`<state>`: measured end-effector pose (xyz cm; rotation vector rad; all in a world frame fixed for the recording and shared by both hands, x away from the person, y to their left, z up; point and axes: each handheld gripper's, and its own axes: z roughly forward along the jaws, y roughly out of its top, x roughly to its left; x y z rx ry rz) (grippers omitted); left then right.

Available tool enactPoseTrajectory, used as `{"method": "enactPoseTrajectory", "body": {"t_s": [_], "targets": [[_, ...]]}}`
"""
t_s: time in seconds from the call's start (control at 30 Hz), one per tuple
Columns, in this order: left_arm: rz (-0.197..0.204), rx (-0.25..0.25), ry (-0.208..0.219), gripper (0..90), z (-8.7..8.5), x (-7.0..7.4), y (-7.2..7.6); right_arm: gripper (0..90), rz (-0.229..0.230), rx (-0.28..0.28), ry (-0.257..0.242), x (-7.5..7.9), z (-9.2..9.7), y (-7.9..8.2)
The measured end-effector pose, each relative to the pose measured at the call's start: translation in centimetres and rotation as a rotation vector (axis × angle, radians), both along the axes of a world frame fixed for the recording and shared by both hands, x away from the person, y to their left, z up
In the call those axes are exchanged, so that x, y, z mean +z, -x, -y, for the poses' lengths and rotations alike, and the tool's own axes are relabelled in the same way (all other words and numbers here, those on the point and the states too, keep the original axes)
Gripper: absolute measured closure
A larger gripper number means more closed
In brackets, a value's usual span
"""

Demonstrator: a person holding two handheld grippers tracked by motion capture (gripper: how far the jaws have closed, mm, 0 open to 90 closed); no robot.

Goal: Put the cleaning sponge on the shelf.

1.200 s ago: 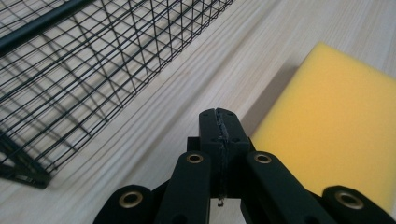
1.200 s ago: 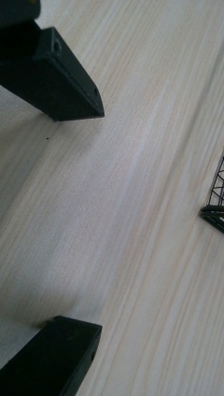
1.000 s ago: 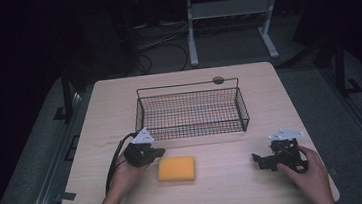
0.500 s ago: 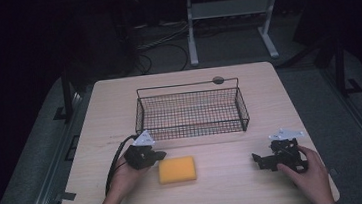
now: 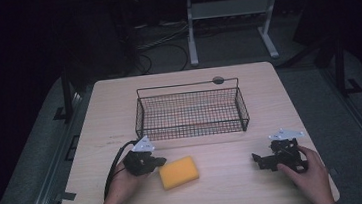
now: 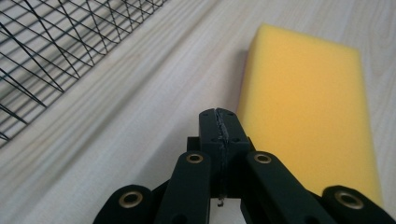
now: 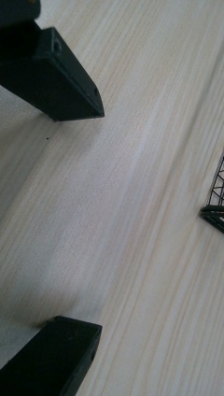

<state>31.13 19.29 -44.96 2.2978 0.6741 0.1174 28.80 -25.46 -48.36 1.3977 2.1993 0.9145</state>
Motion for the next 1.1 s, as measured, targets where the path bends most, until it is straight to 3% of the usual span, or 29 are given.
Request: {"method": "enactPoseTrajectory", "body": {"t_s": [0.13, 0.77, 1.1], "targets": [[-0.003, -0.016, -0.018, 89.8, 0.0, 0.1, 0.6, 0.0, 0.0, 0.0, 0.0, 0.0, 0.0, 0.0], [-0.038, -0.003, -0.001, 89.7, 0.0, 0.3, 2.6, 0.0, 0.0, 0.0, 0.0, 0.0, 0.0, 0.0], [-0.051, 0.02, -0.001, 89.5, -0.4, 0.4, 2.7, 0.0, -0.001, 0.0, 0.0, 0.0, 0.0, 0.0]]}}
